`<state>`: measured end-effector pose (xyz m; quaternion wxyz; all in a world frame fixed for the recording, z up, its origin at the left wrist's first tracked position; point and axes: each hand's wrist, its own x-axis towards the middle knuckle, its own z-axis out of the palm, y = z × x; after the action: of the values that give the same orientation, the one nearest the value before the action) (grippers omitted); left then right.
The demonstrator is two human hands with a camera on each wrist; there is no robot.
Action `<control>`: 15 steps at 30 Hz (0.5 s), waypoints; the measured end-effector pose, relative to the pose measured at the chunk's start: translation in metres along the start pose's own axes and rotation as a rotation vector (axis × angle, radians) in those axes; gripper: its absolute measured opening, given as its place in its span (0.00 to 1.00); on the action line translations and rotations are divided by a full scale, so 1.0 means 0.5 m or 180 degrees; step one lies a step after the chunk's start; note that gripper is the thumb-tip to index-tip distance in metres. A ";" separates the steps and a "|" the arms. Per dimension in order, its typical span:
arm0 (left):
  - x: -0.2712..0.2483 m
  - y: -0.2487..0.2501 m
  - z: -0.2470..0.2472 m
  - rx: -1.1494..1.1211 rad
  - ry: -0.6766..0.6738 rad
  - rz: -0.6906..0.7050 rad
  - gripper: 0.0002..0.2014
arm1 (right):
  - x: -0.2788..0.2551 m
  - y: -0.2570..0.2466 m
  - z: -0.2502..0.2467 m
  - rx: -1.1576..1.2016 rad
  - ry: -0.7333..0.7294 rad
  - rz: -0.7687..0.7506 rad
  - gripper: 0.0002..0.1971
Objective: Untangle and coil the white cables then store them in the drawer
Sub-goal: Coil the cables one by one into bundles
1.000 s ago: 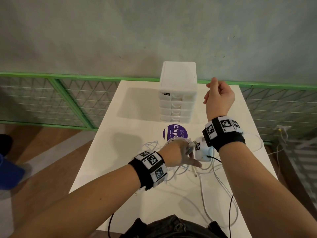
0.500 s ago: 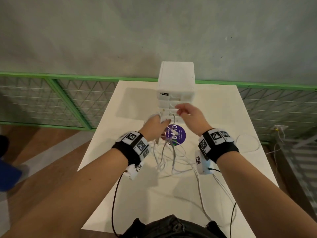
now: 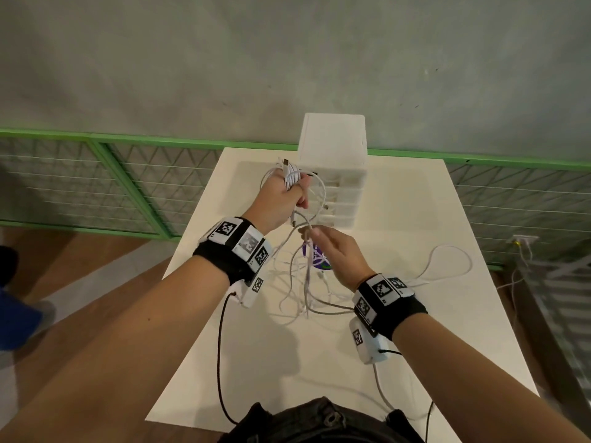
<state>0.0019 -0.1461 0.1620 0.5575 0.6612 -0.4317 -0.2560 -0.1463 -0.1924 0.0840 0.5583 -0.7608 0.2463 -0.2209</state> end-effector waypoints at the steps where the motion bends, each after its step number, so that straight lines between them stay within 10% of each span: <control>1: 0.000 -0.001 -0.001 -0.0011 0.0042 -0.0016 0.14 | 0.000 -0.003 0.002 -0.0431 -0.0070 -0.0195 0.20; 10: -0.003 0.029 -0.002 -0.0851 0.0032 -0.0468 0.10 | 0.010 0.046 0.010 -0.1838 0.0125 -0.0767 0.04; 15: 0.012 0.080 -0.054 -0.1480 0.0133 -0.0534 0.13 | 0.001 0.119 -0.072 -0.3020 -0.0481 0.0533 0.14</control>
<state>0.0157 -0.1374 0.2077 0.6803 0.5538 -0.2932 -0.3802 -0.1756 -0.2344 0.0371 0.1821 -0.9228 0.3390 0.0172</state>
